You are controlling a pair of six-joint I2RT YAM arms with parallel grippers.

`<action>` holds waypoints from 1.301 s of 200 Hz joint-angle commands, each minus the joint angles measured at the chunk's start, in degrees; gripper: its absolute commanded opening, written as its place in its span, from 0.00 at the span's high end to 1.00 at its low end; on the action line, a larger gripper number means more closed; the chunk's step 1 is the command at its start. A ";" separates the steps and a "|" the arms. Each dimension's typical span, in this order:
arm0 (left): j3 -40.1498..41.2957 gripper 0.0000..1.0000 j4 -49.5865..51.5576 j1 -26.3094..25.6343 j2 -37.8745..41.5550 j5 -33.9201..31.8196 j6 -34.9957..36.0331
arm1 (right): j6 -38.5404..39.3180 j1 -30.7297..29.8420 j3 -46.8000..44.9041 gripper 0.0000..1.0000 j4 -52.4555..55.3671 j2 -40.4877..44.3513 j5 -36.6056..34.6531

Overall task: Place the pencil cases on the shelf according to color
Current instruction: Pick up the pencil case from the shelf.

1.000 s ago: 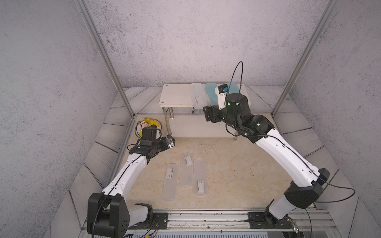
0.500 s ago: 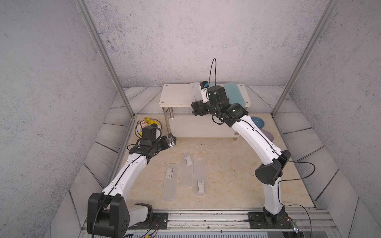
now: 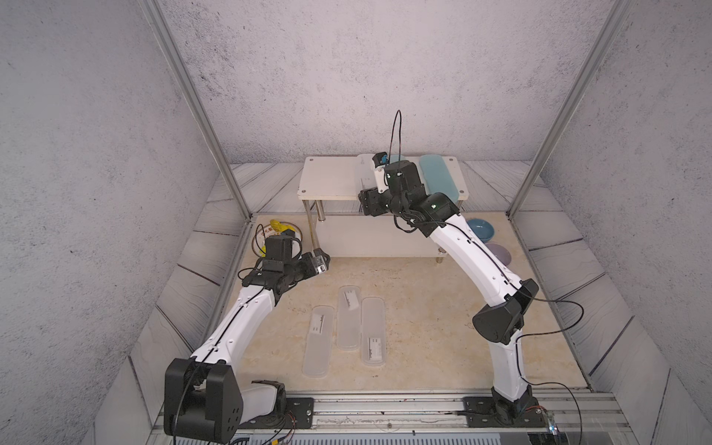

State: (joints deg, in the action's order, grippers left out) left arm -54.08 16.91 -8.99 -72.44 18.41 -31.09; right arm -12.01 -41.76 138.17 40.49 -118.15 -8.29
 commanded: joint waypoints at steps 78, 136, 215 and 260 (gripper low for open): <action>-10.66 0.01 -6.23 0.55 -4.74 8.55 -5.05 | -1.77 -2.97 -9.18 0.26 2.84 5.98 -1.07; -14.84 0.01 -26.95 0.54 -9.47 23.24 -21.02 | -2.88 -3.08 -12.46 0.25 -0.02 14.34 3.72; -13.50 0.01 -37.94 -0.65 -7.89 21.40 -27.17 | -4.25 -3.06 -39.26 0.26 -9.05 36.80 7.78; -19.78 0.00 -37.94 -2.92 -13.86 20.95 -29.11 | -3.81 -3.06 -48.78 0.28 -7.85 47.22 6.50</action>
State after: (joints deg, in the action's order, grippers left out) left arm -70.48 -18.83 -10.52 -83.81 39.97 -58.59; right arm -15.64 -44.84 92.53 32.77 -76.25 -1.21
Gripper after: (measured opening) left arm 0.997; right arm 0.728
